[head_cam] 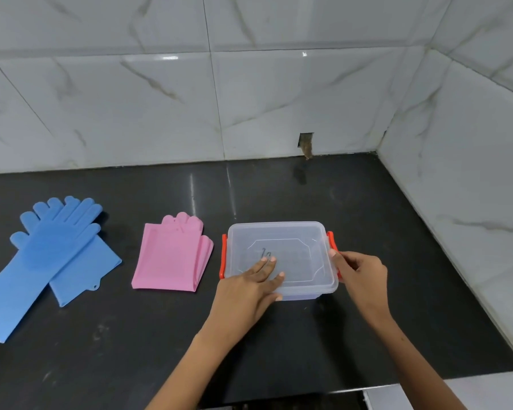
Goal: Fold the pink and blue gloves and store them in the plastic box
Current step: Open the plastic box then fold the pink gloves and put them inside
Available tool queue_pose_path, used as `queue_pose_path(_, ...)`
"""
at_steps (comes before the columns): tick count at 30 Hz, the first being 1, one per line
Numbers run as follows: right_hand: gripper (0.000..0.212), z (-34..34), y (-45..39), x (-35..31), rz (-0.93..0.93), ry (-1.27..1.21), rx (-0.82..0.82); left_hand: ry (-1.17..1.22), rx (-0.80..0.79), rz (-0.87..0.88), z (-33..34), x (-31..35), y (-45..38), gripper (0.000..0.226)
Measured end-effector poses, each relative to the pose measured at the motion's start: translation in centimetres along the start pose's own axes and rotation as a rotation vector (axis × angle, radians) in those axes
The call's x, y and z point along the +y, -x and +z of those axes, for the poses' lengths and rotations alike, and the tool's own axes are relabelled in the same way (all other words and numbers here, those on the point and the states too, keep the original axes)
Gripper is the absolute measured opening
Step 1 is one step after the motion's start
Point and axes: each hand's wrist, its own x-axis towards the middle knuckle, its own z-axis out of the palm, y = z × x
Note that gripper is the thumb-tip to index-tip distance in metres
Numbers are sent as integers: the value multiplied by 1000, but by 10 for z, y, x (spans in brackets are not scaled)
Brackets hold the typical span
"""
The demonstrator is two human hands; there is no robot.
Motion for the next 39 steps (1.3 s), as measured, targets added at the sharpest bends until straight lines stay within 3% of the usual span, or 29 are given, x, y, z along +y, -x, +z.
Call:
queue_pose_path(4,24,3,-5,2,66,21,46,5,-28,-16,-1,-1,-1,42)
queue_pose_path(9,26,-3,-7,14,348,-138,-23,-10,-70,-13,2,-3,-2,43)
queue_pose_path(12,23,-7,-3,13,175,144,-12,7,-62,1,2,-3,-1,44)
queue_pose_path(15,33,-5,8,-2,-119,202,-19,43,-74,8,0,-7,-1,45)
queue_pose_path(17,34,0,11,-6,-140,257,-62,229,116,-93,-3,-8,-1,40)
queue_pose_path(19,38,3,11,-9,-68,286,-44,442,427,-352,-4,-14,0,37)
queue_pose_path(21,39,4,11,-10,-31,281,-26,566,533,-562,-6,-22,-2,44)
queue_pose_path(25,40,6,12,-11,-4,304,-31,885,501,-671,-7,-32,-6,24)
queue_pose_path(28,42,8,12,-10,5,341,-17,904,528,-659,-7,-32,-7,14)
queue_pose_path(33,40,7,12,-8,-34,431,-10,1089,506,-898,-1,-46,-3,29)
queue_pose_path(35,43,7,9,-10,-145,608,-37,1156,467,-943,1,-49,0,27)
queue_pose_path(37,62,9,2,-18,-272,811,-154,1215,437,-963,0,-52,-1,24)
queue_pose_path(39,96,14,-7,-30,-429,915,-356,1253,414,-985,-2,-55,-2,22)
